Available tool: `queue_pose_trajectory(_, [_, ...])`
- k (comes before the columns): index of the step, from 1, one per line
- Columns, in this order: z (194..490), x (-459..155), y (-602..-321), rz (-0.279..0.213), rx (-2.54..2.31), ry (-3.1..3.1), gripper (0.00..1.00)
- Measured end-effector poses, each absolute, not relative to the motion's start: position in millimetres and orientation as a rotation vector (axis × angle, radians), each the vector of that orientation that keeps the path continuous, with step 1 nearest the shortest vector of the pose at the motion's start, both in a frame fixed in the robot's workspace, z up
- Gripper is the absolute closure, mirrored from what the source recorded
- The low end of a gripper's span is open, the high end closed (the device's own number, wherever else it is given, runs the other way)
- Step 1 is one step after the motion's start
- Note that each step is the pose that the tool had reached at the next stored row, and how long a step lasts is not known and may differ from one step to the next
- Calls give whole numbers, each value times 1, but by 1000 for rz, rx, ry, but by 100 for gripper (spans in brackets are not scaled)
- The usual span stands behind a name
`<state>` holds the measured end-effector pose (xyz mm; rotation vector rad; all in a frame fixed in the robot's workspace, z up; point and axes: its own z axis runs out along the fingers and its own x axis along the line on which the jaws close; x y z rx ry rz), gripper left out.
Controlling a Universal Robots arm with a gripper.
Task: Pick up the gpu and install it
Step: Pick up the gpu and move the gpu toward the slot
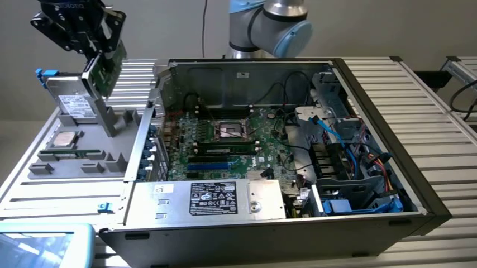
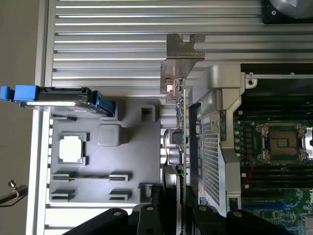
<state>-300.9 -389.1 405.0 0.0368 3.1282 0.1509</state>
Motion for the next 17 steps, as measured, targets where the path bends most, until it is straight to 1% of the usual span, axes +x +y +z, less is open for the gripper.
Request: queue_pose_trajectory(17, [408,-230,-393,151,37,3135,72])
